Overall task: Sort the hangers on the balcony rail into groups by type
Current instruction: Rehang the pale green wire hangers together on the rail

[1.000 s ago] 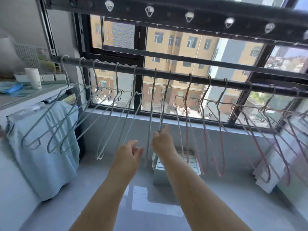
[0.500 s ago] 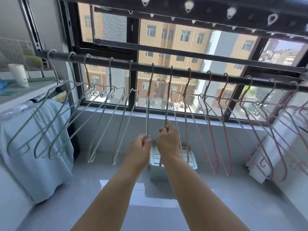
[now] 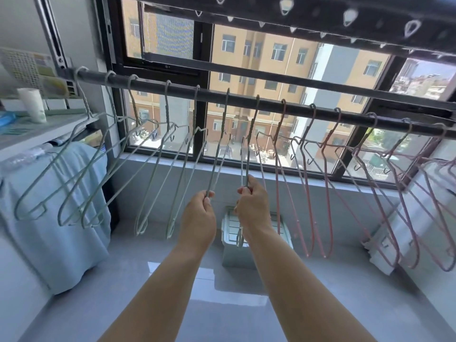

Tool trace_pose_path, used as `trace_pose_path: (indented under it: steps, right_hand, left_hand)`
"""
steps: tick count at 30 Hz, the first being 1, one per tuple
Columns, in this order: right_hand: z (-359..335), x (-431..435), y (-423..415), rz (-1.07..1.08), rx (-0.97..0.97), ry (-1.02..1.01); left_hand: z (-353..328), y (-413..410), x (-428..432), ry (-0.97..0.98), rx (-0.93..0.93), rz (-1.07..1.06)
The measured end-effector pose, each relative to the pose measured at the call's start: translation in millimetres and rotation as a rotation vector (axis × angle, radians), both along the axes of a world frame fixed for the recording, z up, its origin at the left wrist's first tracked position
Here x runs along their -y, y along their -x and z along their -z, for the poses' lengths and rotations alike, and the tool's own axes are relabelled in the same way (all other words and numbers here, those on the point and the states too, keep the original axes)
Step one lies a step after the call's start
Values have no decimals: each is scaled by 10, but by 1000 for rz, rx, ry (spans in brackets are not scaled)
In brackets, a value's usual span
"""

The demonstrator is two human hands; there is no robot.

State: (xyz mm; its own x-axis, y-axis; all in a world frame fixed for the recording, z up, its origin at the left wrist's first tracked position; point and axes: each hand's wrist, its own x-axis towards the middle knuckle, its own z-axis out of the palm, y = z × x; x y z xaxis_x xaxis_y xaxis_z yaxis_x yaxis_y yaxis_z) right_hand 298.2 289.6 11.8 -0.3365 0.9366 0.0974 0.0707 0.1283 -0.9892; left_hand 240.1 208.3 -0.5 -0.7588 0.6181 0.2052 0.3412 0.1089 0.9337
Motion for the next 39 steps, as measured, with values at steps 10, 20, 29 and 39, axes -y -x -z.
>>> trace_pose_path:
  steps: [10,20,29,39]
  right_hand:
    - [39,-4,6,-7,-34,13]
    - [-70,166,-96,-58,55,44]
    - [-115,544,-308,-116,207,-102]
    - [184,966,-636,-44,455,-343]
  left_hand:
    - [13,-7,107,10,16,10]
    - [64,45,187,16,32,31]
    - [86,-37,298,144,-87,49]
    - [242,-166,533,-3,-103,89]
